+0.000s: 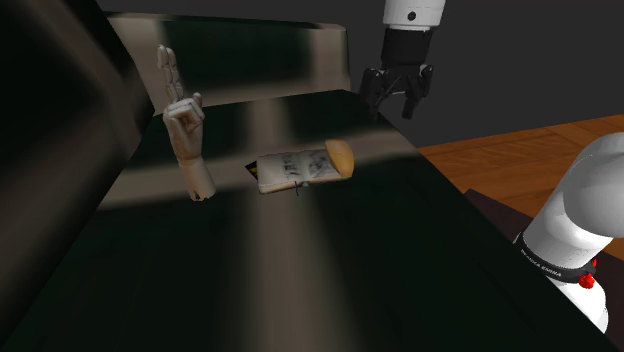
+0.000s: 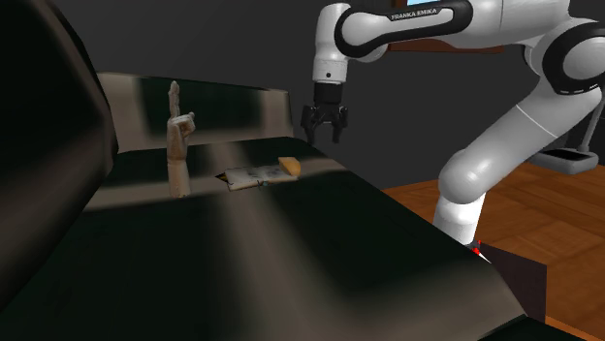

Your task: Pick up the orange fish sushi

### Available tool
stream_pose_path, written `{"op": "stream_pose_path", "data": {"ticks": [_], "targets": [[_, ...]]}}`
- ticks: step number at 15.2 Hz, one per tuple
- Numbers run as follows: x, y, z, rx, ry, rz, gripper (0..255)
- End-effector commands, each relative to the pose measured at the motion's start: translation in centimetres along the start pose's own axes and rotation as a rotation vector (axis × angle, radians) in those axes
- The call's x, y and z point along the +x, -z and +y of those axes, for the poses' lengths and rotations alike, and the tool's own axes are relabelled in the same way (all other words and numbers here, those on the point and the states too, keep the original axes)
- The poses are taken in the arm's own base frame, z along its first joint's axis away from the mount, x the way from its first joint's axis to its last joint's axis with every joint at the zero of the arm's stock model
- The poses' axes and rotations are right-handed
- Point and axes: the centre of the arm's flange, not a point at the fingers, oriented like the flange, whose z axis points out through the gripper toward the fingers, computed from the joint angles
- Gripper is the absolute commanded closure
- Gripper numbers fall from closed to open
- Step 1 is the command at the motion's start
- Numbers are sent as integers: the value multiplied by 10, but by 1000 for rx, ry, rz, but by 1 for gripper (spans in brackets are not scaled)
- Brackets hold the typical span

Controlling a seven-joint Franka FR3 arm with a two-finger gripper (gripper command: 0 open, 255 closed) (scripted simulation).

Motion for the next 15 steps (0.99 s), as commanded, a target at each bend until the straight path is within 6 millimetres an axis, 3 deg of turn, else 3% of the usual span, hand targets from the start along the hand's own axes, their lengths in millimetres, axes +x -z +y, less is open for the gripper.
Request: {"op": "stream_pose_path", "data": {"ticks": [1, 8, 15], "targets": [[3, -5, -27, 6, -15, 12, 0], [10, -20, -111, 18, -62, 51, 0], [11, -56, -107, 18, -62, 51, 0]]}}
